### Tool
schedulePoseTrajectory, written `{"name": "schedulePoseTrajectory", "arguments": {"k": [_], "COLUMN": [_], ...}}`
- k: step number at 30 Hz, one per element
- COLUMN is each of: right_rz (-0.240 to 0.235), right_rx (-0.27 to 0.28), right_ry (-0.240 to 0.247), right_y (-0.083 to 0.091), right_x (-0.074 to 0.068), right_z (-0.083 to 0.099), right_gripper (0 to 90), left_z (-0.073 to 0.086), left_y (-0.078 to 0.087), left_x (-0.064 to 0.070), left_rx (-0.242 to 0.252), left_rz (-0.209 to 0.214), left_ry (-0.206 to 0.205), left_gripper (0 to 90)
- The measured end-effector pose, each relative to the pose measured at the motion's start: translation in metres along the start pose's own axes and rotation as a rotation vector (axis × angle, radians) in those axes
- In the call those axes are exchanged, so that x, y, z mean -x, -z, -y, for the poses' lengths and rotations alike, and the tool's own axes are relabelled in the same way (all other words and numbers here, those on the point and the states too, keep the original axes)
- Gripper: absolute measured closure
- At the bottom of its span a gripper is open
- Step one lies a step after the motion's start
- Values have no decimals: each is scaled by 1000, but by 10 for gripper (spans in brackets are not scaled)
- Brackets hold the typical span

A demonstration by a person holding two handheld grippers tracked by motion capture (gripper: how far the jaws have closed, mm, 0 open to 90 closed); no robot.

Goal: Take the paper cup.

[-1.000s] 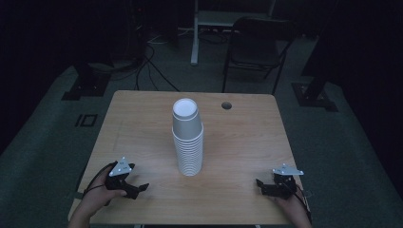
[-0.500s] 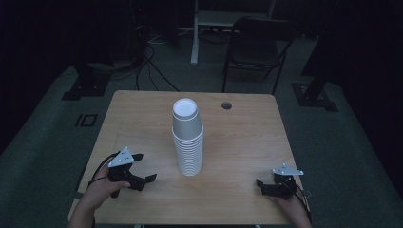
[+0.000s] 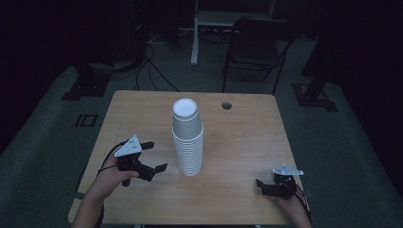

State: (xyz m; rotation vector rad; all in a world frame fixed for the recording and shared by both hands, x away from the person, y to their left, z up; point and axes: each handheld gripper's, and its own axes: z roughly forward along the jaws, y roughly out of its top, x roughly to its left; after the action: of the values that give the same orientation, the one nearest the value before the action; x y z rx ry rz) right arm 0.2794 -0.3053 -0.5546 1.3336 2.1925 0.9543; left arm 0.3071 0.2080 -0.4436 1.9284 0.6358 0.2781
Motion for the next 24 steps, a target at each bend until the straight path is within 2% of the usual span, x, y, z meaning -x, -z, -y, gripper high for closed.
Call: {"name": "schedulePoseTrajectory", "arguments": {"k": [1, 2, 3, 5, 6, 10, 13, 15, 16, 18, 19, 21, 24], "right_rz": [0, 0, 0, 0, 0, 0, 0, 0, 0, 0, 0, 0, 0], "right_rx": [0, 0, 0, 0, 0, 0, 0, 0, 0, 0, 0, 0, 0], "right_ry": [0, 0, 0, 0, 0, 0, -1, 0, 0, 0, -1, 0, 0], "right_y": [0, 0, 0, 0, 0, 0, 0, 0, 0, 0, 0, 0, 0], "right_x": [0, 0, 0, 0, 0, 0, 0, 0, 0, 0, 0, 0, 0], "right_z": [0, 0, 0, 0, 0, 0, 0, 0, 0, 0, 0, 0, 0], "right_gripper": [114, 114, 114, 114, 114, 114, 114, 114, 114, 114, 114, 114, 114], "left_z": [-8, -8, -14, -18, -24, -34, -42, -49, -49, -57, -57, -64, -69], "left_y": [-1, -1, -1, -1, -1, -1, -3, -5, -5, -7, -7, -12, -14], "left_x": [1, 1, 3, 3, 5, 7, 10, 12, 12, 14, 14, 17, 20], "left_rx": [27, 27, 42, 53, 62, 66, 77, 96, 96, 125, 125, 114, 107], "left_rz": [12, 12, 21, 19, 26, 24, 39, 35, 35, 38, 38, 31, 32], "left_ry": [1, 1, -4, -5, -19, -39, -52, -68, -68, -67, -67, -100, -120], "left_gripper": [1, 1, 2, 1, 1, 1, 1, 2, 1, 1, 1, 1, 1]}}
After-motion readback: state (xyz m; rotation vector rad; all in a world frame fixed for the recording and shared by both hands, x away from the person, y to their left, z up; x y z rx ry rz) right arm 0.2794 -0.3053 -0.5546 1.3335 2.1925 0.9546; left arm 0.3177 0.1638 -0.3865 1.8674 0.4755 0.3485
